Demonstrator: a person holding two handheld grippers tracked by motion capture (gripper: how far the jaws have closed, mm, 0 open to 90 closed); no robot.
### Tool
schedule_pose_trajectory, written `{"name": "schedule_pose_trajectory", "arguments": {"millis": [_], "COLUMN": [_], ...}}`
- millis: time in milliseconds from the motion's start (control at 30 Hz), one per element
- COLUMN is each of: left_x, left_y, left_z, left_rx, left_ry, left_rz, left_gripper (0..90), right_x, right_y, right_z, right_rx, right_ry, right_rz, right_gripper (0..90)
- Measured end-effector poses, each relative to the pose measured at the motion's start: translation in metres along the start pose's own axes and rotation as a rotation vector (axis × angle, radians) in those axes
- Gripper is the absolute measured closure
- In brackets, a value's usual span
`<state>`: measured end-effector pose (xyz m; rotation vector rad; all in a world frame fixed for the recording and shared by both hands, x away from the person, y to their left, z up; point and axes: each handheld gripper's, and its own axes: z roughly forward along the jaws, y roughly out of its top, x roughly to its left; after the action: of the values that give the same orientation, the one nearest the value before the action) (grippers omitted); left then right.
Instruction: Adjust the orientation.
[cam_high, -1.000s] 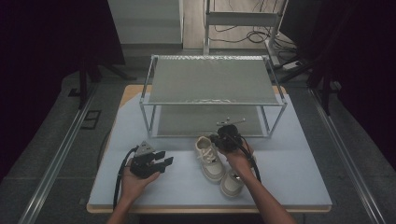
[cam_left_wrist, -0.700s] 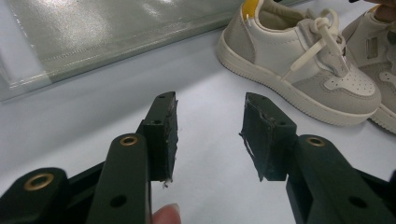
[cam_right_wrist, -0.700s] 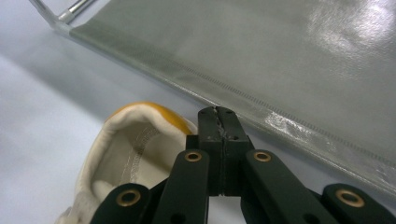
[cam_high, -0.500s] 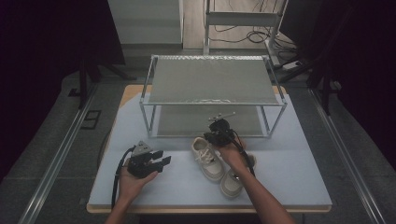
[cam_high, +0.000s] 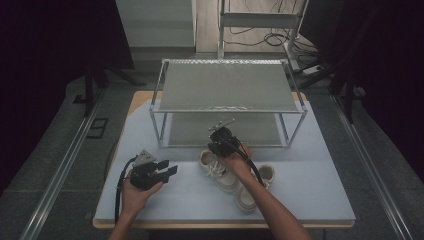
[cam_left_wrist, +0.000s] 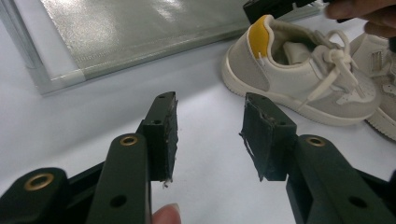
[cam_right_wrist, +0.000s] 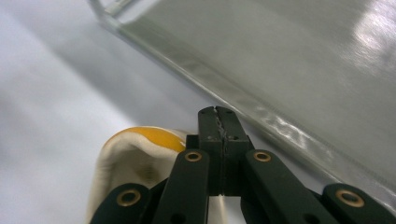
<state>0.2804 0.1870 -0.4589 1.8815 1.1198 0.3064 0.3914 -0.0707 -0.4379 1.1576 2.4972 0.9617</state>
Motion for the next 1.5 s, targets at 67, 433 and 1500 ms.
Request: {"name": "schedule_pose_trajectory", "arguments": {"millis": [67, 433, 1500], "left_x": [0.0, 0.003, 0.007], "left_y": [0.0, 0.0, -0.002], "left_z": [-0.001, -0.002, -0.003], "left_rx": [0.0, -0.005, 0.001], "left_ry": [0.001, 0.002, 0.008], "left_rz": [0.0, -0.006, -0.015], "left_gripper": [55.4, 55.5, 55.5], "right_x": [-0.002, 0.006, 0.027], "right_y": [0.0, 0.005, 0.009], "right_z": [0.001, 0.011, 0.021], "right_rx": [0.005, 0.025, 0.057], "right_ry": [0.003, 0.065, 0.257], "right_rz": [0.008, -0.032, -0.136], "right_gripper": [89.4, 89.4, 89.5]}}
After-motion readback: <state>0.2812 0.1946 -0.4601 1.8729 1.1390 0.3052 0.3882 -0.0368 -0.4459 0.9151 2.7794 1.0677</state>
